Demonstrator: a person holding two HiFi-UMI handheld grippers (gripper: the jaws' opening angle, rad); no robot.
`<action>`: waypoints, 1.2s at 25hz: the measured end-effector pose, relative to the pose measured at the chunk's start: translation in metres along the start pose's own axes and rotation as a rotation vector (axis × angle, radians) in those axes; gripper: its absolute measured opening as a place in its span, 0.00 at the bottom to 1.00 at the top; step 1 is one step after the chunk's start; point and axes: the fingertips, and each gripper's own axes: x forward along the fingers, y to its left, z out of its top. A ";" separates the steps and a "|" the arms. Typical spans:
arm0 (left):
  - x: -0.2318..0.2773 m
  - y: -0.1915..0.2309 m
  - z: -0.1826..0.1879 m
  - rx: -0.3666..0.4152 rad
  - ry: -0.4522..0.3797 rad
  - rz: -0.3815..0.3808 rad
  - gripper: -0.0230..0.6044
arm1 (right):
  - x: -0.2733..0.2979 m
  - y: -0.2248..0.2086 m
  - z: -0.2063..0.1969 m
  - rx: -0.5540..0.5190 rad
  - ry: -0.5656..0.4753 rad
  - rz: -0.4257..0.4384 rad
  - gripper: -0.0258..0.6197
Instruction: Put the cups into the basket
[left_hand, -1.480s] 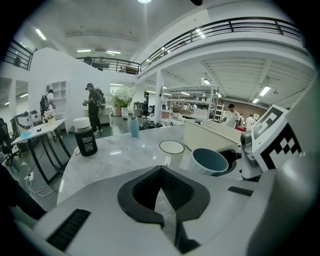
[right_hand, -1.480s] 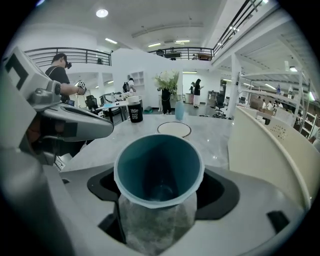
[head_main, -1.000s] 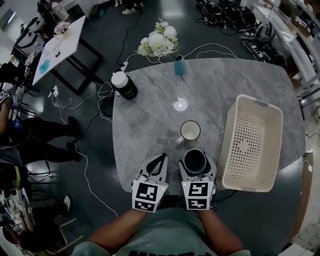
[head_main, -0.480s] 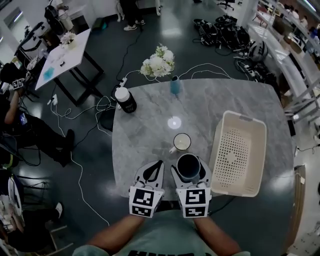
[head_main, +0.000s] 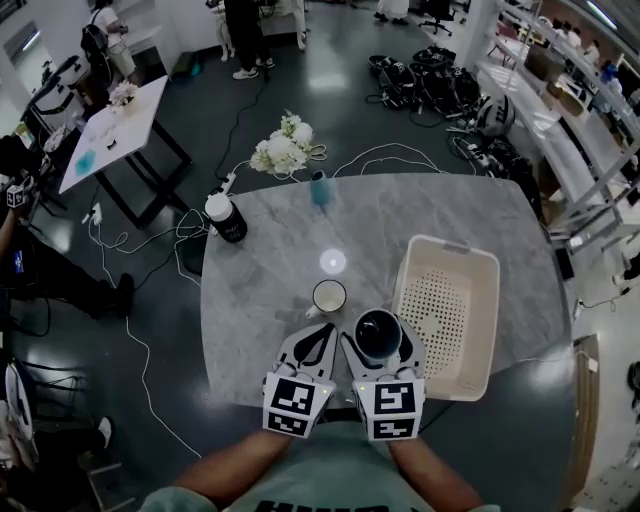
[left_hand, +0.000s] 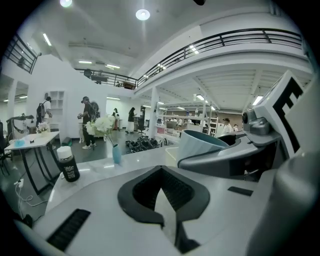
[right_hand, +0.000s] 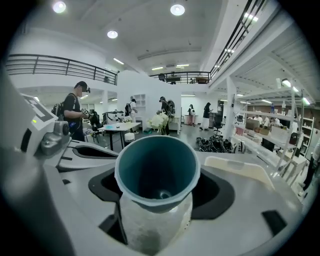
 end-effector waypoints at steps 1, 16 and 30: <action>0.006 -0.008 0.002 0.003 -0.001 -0.009 0.05 | -0.003 -0.010 -0.001 0.001 -0.001 -0.013 0.64; 0.075 -0.099 0.029 0.018 0.009 -0.108 0.05 | -0.032 -0.144 -0.031 0.047 0.019 -0.172 0.64; 0.137 -0.146 0.033 0.023 0.058 -0.106 0.05 | -0.004 -0.231 -0.069 0.086 0.055 -0.253 0.64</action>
